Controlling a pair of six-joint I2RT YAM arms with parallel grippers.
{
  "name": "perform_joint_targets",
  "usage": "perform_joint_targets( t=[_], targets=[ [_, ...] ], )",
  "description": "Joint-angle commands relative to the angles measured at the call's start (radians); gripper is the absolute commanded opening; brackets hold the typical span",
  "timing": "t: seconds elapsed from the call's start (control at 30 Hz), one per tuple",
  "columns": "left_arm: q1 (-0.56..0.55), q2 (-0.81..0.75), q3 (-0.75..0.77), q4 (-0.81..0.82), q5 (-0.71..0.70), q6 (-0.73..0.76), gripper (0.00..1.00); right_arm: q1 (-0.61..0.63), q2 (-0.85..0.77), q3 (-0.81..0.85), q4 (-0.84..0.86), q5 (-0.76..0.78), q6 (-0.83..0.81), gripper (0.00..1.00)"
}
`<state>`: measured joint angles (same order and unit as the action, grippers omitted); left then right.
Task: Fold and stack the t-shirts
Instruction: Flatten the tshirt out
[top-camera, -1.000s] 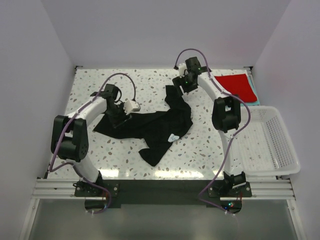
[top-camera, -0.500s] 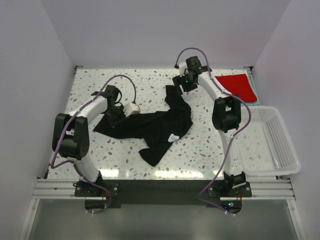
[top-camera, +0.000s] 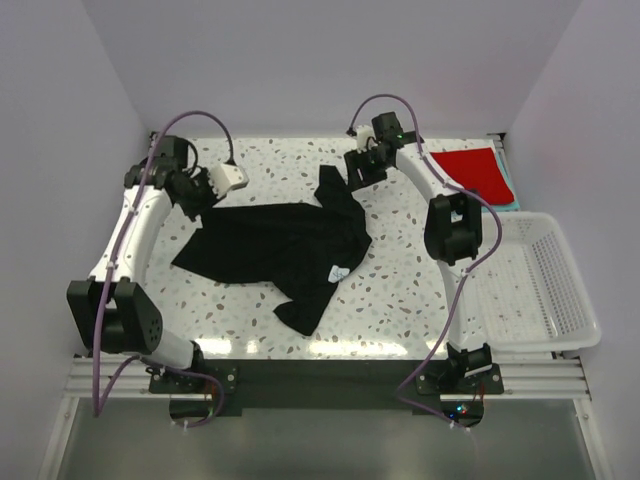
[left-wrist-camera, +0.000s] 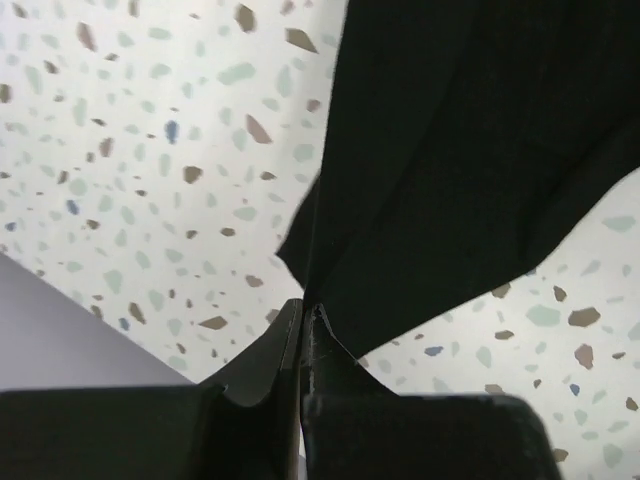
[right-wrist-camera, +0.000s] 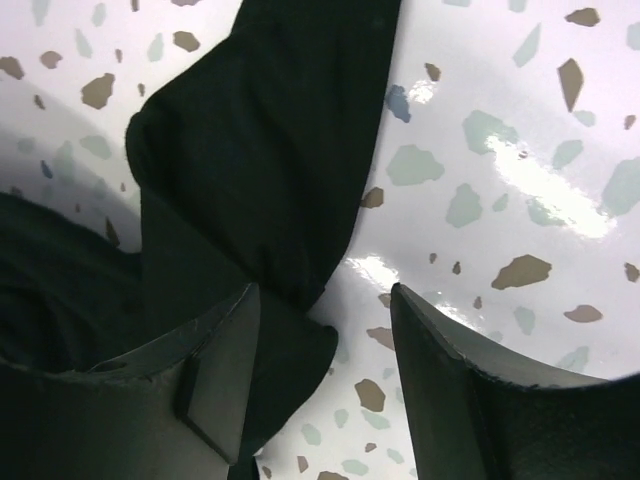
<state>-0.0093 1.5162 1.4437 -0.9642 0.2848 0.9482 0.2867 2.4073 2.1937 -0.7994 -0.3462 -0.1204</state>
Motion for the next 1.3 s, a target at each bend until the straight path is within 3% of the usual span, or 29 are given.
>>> perform_joint_targets(
  t=[0.0,0.13,0.6,0.73,0.87,1.0,1.27],
  targets=[
    [-0.004,-0.022,-0.174,-0.061,-0.047,0.096,0.00,0.003,-0.085,0.012,0.003,-0.092,0.027,0.57],
    [-0.006,-0.065,-0.302,0.008,-0.101,0.107,0.00,0.037,-0.070,0.008,0.005,-0.103,0.025,0.56],
    [-0.004,-0.016,-0.305,0.041,-0.090,0.066,0.00,0.123,0.043,0.087,-0.052,0.029,-0.093,0.59],
    [0.000,-0.013,-0.310,0.048,-0.095,0.063,0.00,0.117,0.009,0.043,-0.081,0.082,-0.136,0.53],
    [0.037,-0.014,-0.313,0.050,-0.091,0.072,0.00,0.080,-0.036,0.026,-0.147,0.055,-0.157,0.00],
    [0.061,-0.031,-0.322,0.045,-0.082,0.083,0.00,-0.001,-0.146,-0.038,-0.181,0.030,-0.159,0.00],
    [0.094,-0.109,-0.394,0.015,-0.121,0.153,0.00,-0.115,-0.395,-0.395,-0.239,0.090,-0.226,0.00]
  ],
)
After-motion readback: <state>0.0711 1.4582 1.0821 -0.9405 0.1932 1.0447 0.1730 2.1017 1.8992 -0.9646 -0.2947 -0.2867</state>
